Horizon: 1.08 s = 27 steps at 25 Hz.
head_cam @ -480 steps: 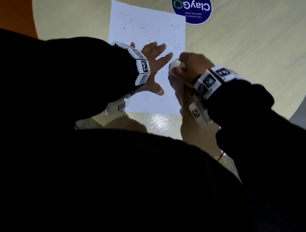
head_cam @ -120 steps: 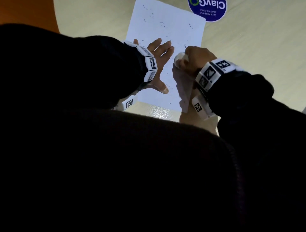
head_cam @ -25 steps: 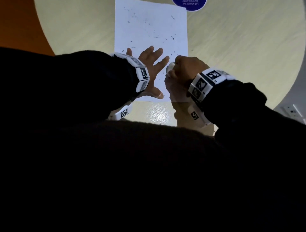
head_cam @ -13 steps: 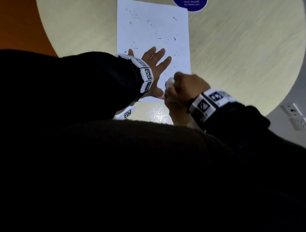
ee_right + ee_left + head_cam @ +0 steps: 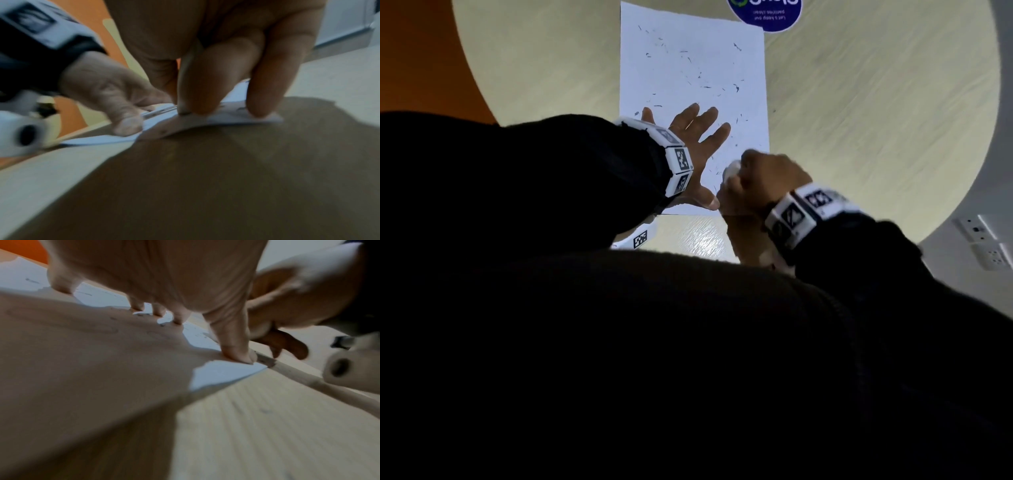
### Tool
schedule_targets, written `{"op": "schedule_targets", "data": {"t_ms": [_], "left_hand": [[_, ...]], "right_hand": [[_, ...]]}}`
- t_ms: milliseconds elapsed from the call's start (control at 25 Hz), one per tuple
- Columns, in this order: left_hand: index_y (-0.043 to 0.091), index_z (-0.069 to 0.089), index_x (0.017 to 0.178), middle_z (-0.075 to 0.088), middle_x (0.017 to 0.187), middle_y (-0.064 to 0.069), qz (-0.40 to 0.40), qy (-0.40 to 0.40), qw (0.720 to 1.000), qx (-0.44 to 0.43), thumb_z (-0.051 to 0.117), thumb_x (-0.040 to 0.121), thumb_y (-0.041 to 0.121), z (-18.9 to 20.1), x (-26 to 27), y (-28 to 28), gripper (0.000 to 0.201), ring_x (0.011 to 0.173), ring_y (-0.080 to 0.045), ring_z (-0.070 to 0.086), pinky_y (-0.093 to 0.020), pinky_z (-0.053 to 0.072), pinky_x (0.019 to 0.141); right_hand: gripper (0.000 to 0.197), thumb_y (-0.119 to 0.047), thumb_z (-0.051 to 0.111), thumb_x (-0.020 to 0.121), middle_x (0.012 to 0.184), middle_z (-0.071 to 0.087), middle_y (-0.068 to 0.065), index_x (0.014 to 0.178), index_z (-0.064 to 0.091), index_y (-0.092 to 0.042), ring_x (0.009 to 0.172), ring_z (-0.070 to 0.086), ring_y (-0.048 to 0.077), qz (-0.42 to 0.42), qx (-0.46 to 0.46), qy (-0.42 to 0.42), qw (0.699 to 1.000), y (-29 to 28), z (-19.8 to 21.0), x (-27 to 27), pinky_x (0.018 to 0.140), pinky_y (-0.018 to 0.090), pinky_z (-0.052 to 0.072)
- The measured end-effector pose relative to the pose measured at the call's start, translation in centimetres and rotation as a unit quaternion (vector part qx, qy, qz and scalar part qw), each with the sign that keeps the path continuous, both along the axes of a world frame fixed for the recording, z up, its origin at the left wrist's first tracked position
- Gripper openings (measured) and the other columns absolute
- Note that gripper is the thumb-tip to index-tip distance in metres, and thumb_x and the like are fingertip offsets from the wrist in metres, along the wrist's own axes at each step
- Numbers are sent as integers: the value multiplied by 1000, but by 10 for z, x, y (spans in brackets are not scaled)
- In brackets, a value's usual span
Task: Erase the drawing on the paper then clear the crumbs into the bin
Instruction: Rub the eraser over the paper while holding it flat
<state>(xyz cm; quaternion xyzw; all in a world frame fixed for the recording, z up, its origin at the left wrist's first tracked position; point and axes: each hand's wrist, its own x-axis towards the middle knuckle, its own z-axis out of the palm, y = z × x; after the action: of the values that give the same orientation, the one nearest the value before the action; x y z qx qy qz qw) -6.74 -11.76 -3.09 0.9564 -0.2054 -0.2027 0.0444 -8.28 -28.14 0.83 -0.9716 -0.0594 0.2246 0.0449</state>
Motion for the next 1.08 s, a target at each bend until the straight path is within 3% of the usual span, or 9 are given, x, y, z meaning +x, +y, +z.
{"op": "schedule_targets", "data": {"t_ms": [120, 240, 320, 480, 640, 800, 960, 1080], "left_hand": [[31, -9, 152, -16, 160, 3, 4, -5, 1000, 2, 49, 67, 85, 4, -3, -2, 116, 147, -19, -13, -68, 2, 108], [31, -10, 152, -16, 160, 3, 5, 1, 1000, 5, 46, 66, 85, 4, -2, -2, 116, 147, -19, -13, -70, 4, 106], [32, -12, 151, -18, 160, 4, 3, 9, 1000, 9, 46, 66, 86, 4, 0, -2, 116, 147, -19, -15, -70, 2, 106], [33, -16, 150, -23, 158, 6, 7, 19, 1000, 22, 50, 65, 84, 4, 1, -3, 119, 146, -17, -19, -69, 1, 108], [33, -18, 149, -27, 156, 8, 18, 59, 998, 33, 54, 68, 80, 10, 1, -7, 118, 144, -16, -23, -70, -1, 107], [33, -19, 149, -28, 156, 8, 22, 61, 997, 49, 53, 69, 80, 14, 0, -11, 118, 144, -17, -23, -70, 0, 108], [33, -21, 148, -30, 155, 7, 23, 71, 996, 43, 52, 70, 80, 14, 2, -8, 117, 143, -17, -25, -70, -3, 107], [34, -20, 148, -30, 155, 6, 20, 72, 996, 44, 55, 72, 78, 16, 2, -10, 116, 144, -18, -25, -69, -4, 108]], "right_hand": [[26, -36, 47, 93, 103, 61, 12, 105, 55, -14, 97, 59, 32, -13, -2, -2, 1000, 3, 5, 19, 73, 33, 41], [24, -40, 45, 92, 80, 52, 1, 97, 53, -17, 79, 53, 26, 17, 9, 11, 1000, 0, 8, -17, 68, 31, 38], [23, -41, 43, 92, 80, 49, -1, 95, 50, -19, 77, 49, 23, 11, 14, 21, 1000, -2, 6, -17, 68, 31, 36], [22, -37, 40, 93, 79, 51, 4, 84, 43, -18, 76, 54, 28, -21, 26, -52, 998, 2, 7, 22, 66, 30, 36], [22, -42, 40, 91, 76, 49, -1, 91, 46, -21, 72, 51, 25, 13, 12, 4, 1000, -5, 7, -26, 66, 31, 40], [23, -38, 34, 95, 73, 45, 0, 88, 44, -18, 71, 48, 25, -28, 20, -28, 999, 2, 10, 8, 67, 30, 36], [24, -39, 41, 92, 83, 52, 0, 96, 50, -17, 83, 58, 27, -5, 28, 10, 1000, -10, 12, -10, 69, 31, 41], [22, -38, 44, 91, 86, 54, -1, 100, 49, -19, 80, 55, 23, -19, 59, 25, 998, -17, 11, -15, 70, 31, 43]]}}
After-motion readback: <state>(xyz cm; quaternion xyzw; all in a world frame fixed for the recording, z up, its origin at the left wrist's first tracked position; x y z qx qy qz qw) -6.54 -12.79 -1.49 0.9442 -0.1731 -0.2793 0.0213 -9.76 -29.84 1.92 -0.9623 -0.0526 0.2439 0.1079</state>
